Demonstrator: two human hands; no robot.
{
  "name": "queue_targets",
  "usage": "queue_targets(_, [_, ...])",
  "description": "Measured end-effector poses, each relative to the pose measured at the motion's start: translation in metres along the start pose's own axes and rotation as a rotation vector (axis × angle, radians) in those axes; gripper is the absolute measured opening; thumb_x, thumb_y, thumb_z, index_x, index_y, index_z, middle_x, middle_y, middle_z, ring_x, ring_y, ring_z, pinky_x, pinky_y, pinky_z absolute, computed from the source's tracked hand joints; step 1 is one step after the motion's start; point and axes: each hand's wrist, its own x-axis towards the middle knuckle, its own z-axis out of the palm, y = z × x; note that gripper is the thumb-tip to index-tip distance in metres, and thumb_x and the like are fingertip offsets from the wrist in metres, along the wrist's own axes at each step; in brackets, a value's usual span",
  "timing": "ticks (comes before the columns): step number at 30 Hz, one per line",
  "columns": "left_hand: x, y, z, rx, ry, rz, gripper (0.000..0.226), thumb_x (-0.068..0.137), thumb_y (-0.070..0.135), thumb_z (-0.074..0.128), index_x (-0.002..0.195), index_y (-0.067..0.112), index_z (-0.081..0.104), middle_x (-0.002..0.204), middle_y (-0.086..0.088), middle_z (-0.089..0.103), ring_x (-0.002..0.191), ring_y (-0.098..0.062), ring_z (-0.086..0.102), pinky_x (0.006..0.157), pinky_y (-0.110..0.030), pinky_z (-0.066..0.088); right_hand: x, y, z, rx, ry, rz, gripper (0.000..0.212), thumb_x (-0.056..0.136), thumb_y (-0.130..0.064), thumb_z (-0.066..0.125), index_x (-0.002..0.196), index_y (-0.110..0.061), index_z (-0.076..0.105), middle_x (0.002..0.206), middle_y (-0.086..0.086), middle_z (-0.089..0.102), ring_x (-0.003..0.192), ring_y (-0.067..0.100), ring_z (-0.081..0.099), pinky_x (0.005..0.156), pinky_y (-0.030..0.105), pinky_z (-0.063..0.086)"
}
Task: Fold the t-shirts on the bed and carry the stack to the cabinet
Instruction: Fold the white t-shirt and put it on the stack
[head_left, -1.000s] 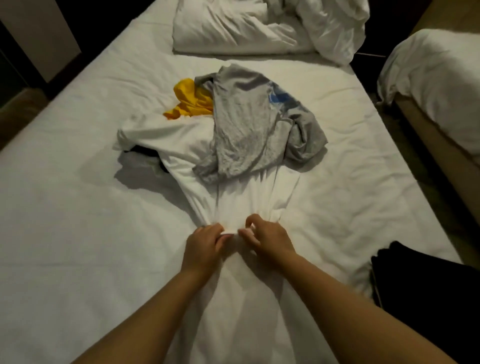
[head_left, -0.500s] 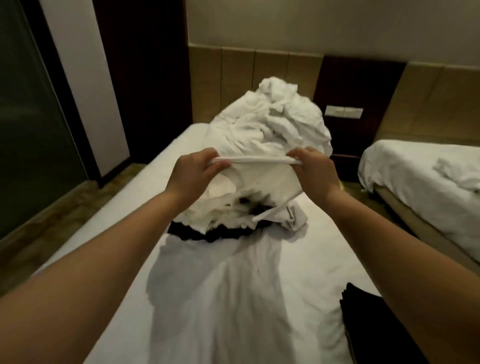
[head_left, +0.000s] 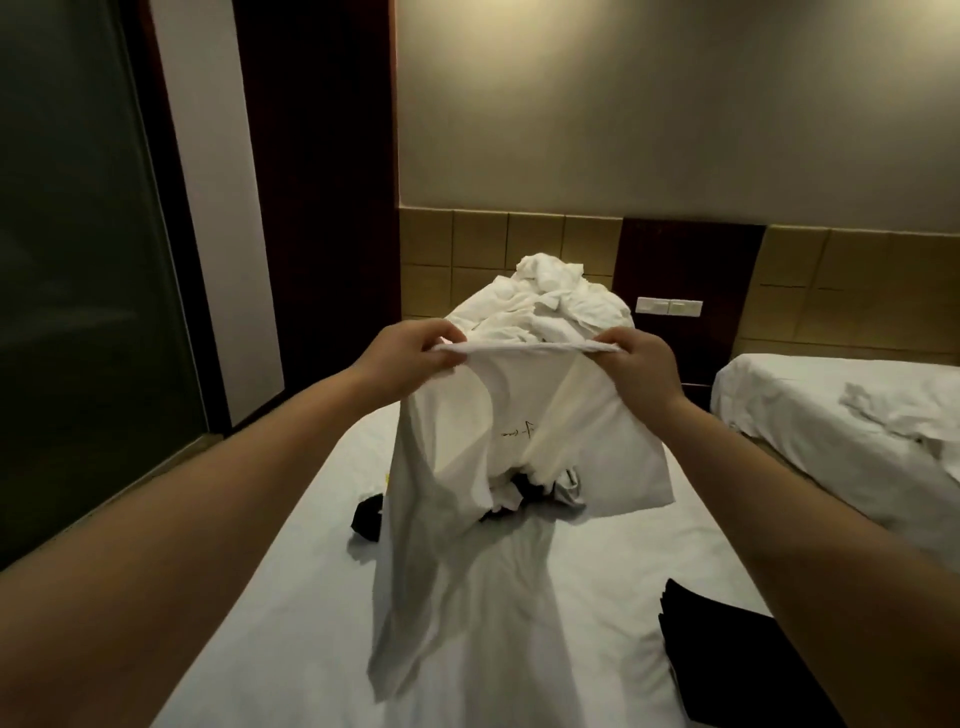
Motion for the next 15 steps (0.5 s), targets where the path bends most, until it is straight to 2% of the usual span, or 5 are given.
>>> queue_targets(3, [-0.011,0.030,-0.021,-0.110,0.062,0.027,0.015,0.094,0.026,0.052,0.092,0.019,0.065,0.079,0.009,0.057,0.081,-0.013,0.057,0.076,-0.025,0.048,-0.004,-0.025,-0.020,0.048,0.072,-0.009,0.019,0.079,-0.028,0.072,0.089,-0.012,0.069,0.087,0.010,0.066,0.080,0.018,0.057,0.068,0.020,0.041])
queue_targets(6, [-0.019,0.061,-0.038,-0.272,0.114,0.062,0.021,0.096,0.024,0.048,0.090,0.016,0.067,0.082,-0.001,0.062,0.077,-0.014,0.057,0.071,-0.024,0.047,-0.007,-0.064,-0.032,-0.032,0.082,-0.150,0.015,0.082,-0.033,0.068,0.092,-0.021,0.066,0.084,-0.005,0.064,0.084,0.013,0.058,0.076,0.024,0.043])
queue_targets(10, [-0.028,0.085,-0.044,-0.309,0.055,0.110,0.021,0.096,0.020,0.047,0.091,0.014,0.067,0.077,0.001,0.060,0.071,-0.007,0.053,0.060,-0.012,0.043,-0.025,-0.120,-0.029,-0.141,-0.200,-0.373,0.018,0.083,-0.028,0.067,0.098,-0.019,0.066,0.086,-0.011,0.059,0.081,0.006,0.054,0.067,0.009,0.037])
queue_targets(12, [-0.035,0.089,-0.044,-0.315,-0.022,0.128,0.022,0.097,0.019,0.046,0.093,0.011,0.066,0.078,0.003,0.059,0.070,-0.005,0.054,0.059,-0.008,0.043,-0.033,-0.134,-0.023,-0.337,-0.324,-0.442,0.021,0.086,-0.028,0.063,0.098,-0.011,0.066,0.084,-0.005,0.057,0.081,0.012,0.051,0.060,0.018,0.031])
queue_targets(15, [-0.042,0.087,-0.044,-0.315,0.026,0.126,0.014,0.094,0.020,0.052,0.095,0.018,0.066,0.083,0.004,0.062,0.075,-0.004,0.056,0.065,-0.012,0.047,-0.038,-0.141,-0.023,-0.358,-0.268,-0.416,0.021,0.091,-0.024,0.055,0.090,-0.005,0.064,0.075,-0.002,0.052,0.078,0.016,0.048,0.059,0.028,0.026])
